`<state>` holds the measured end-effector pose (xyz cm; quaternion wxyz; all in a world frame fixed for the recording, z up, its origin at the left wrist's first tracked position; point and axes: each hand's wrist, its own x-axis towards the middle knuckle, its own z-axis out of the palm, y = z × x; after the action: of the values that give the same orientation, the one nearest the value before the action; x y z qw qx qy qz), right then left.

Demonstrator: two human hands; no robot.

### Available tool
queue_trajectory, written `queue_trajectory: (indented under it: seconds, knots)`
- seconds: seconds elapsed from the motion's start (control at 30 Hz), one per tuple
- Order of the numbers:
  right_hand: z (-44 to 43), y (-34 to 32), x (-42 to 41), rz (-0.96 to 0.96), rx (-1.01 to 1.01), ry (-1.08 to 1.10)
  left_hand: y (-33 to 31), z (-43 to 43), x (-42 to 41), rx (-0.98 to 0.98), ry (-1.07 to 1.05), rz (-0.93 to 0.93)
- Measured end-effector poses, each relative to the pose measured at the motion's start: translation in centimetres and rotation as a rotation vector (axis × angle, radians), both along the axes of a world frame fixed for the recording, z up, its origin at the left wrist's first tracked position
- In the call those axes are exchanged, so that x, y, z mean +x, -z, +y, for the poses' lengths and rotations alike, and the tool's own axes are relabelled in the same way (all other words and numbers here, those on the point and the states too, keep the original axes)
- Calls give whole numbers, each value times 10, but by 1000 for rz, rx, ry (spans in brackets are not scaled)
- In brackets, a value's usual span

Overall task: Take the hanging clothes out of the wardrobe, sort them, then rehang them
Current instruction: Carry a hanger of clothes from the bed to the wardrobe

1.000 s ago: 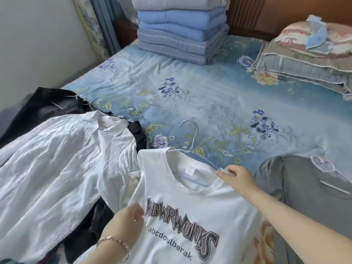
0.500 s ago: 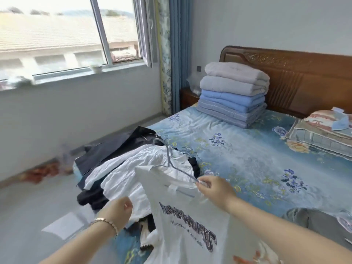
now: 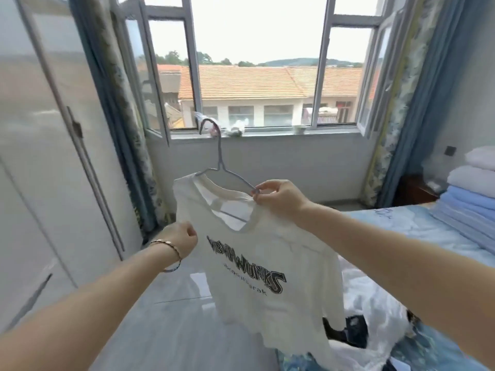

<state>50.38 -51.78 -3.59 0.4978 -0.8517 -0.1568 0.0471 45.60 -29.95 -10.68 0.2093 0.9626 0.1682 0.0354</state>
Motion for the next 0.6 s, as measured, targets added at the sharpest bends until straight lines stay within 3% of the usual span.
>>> queue_trajectory:
  seconds: [0.2,0.37,0.6]
  knots:
    - [111,-35,-35,107,-27,-363,-28,93,-111,-5,-378,-64]
    - [183,-47,-87,-44,-203,-735,-38,125,-223,31,-716,-71]
    - [279,-55,-194,-158,-167,-1060,-46,145,-370,-7,-1072,-71]
